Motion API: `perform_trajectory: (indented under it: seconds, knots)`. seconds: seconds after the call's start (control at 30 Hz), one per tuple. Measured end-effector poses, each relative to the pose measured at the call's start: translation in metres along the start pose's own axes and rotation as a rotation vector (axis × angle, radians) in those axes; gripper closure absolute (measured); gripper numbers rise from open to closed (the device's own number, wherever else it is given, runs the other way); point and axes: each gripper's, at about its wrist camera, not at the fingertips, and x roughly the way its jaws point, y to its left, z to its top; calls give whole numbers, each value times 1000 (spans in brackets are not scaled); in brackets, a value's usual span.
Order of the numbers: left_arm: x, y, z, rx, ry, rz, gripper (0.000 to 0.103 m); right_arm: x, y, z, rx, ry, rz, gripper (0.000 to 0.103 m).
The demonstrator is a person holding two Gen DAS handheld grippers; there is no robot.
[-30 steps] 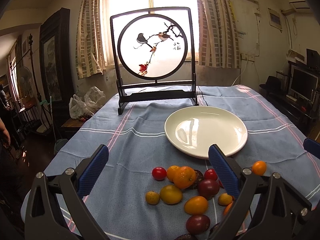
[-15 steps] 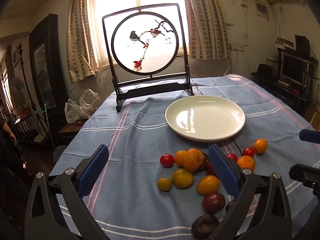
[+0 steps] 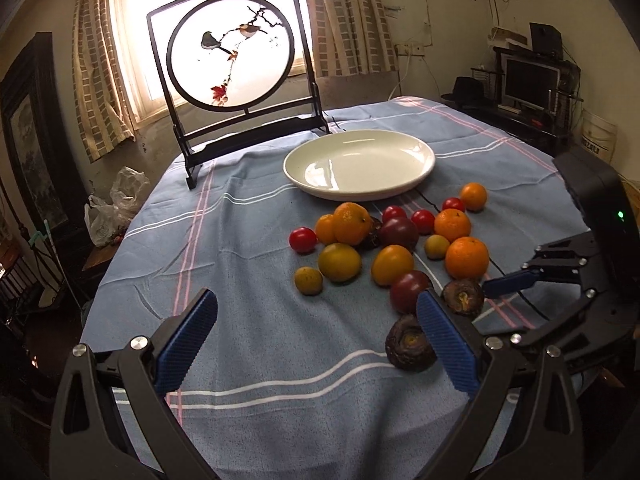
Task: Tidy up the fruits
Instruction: 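Grasp a dark brown fruit with the right tool while the left tool grasps another, then lower both dark brown fruits onto the white plate and open both tools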
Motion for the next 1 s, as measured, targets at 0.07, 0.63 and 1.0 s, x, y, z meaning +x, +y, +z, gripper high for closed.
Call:
perform_trajectory:
  seconds: [0.07, 0.63, 1.0]
  knots:
    - [3, -2, -4, 18, 24, -26, 5, 3, 2, 2, -14, -10, -26, 55]
    - [79, -54, -13, 43, 319, -259, 61, -38, -35, -7, 6, -78, -10, 64]
    - [38, -30, 80, 10, 86, -179, 60, -83, -52, 43, -50, -210, -72, 64]
